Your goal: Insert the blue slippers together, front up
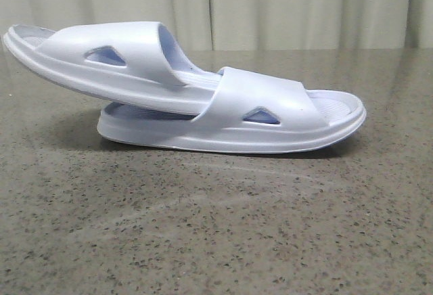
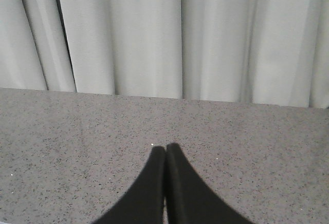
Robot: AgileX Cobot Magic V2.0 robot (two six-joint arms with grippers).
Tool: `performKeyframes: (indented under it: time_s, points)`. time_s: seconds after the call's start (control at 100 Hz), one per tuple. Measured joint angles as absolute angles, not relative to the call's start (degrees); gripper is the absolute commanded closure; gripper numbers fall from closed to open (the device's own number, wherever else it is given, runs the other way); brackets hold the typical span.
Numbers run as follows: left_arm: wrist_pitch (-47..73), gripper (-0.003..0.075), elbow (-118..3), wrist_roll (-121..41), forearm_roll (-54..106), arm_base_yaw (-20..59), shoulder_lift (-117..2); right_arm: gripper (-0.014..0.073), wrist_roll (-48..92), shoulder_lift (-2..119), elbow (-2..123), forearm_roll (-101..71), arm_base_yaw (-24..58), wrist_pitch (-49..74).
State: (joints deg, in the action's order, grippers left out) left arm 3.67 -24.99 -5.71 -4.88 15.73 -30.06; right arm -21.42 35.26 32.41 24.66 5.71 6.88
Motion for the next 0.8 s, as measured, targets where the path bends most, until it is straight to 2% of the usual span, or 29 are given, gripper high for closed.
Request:
performKeyframes:
  time_s: [0.18, 0.47, 0.8]
  points:
    - [4.3, 0.0704, -15.6, -2.4, -5.6, 10.5, -19.7, 0.0701, -21.4, 35.3, 32.4, 24.7, 5.7, 6.9]
    - [11.6, 0.0704, -4.4, 0.0, -5.9, 2.5, -1.0, 0.0701, -21.4, 35.3, 32.4, 24.7, 5.7, 6.9]
    - [13.8, 0.0704, 0.0, 0.0, -5.8, -1.4, 0.2, 0.0701, -21.4, 35.3, 32.4, 24.7, 5.7, 7.1]
